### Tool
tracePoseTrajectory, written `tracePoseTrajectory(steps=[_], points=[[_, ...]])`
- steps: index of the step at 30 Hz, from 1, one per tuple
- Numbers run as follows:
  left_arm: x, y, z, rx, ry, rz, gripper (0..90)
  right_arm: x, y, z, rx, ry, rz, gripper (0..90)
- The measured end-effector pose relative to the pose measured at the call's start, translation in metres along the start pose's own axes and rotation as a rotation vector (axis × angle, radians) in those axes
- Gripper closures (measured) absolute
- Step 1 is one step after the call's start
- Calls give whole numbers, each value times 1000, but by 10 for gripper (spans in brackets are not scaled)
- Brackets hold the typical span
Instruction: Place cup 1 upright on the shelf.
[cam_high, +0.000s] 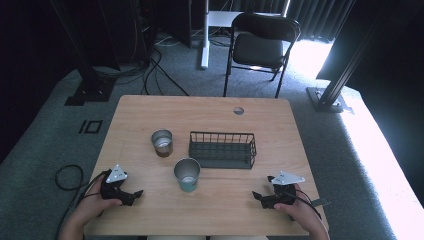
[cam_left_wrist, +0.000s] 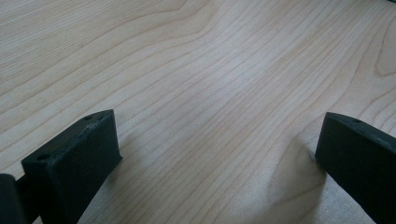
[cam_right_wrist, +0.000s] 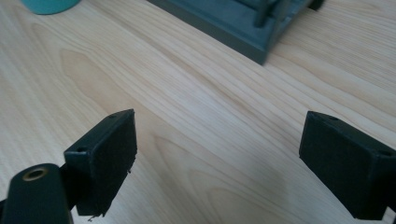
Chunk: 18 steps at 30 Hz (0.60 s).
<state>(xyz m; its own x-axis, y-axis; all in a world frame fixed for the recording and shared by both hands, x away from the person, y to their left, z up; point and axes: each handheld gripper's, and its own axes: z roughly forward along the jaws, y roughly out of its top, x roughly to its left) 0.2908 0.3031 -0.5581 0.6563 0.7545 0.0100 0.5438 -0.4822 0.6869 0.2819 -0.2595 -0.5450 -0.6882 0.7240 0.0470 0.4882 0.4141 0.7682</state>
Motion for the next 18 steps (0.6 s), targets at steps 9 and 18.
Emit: tracePoseTrajectory(steps=[9,18], points=[[0,0,0,0,0,1,3,14,10,5,-19,54,-40,110],[0,0,0,0,0,0,3,26,23,13,-40,94,-70,113]])
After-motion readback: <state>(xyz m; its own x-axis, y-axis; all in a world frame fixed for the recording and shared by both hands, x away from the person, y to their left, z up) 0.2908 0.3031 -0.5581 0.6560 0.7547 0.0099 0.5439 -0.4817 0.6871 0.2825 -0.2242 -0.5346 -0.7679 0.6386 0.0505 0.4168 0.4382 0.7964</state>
